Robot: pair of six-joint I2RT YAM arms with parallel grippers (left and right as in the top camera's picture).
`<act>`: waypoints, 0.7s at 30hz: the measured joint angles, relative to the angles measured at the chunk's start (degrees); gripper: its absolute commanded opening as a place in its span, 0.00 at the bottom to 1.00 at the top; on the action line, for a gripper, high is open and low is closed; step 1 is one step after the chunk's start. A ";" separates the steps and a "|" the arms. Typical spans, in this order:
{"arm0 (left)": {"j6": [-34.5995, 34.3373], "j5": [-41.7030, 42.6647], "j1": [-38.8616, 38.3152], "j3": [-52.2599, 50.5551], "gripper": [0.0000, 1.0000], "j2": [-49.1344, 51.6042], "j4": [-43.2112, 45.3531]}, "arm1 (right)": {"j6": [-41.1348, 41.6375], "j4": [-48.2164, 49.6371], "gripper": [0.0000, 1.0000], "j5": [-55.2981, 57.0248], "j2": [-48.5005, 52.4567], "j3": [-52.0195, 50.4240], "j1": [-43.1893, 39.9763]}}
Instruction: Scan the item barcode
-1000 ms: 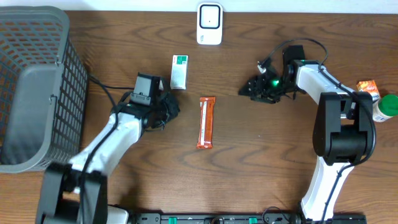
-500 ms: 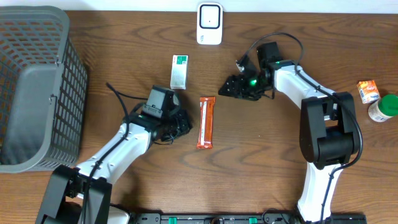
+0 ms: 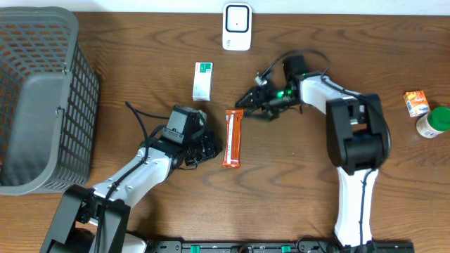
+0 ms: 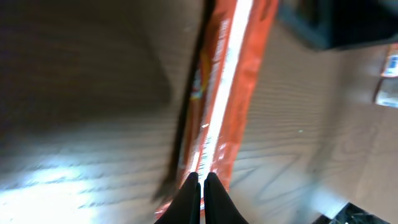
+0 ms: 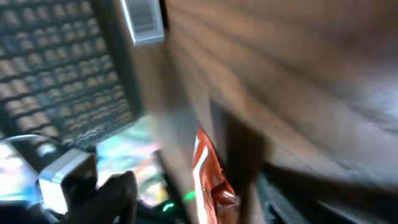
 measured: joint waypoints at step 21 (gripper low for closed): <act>-0.13 0.81 0.02 -0.57 0.07 4.55 4.63 | -1.14 -0.13 0.63 -2.10 0.68 0.13 2.75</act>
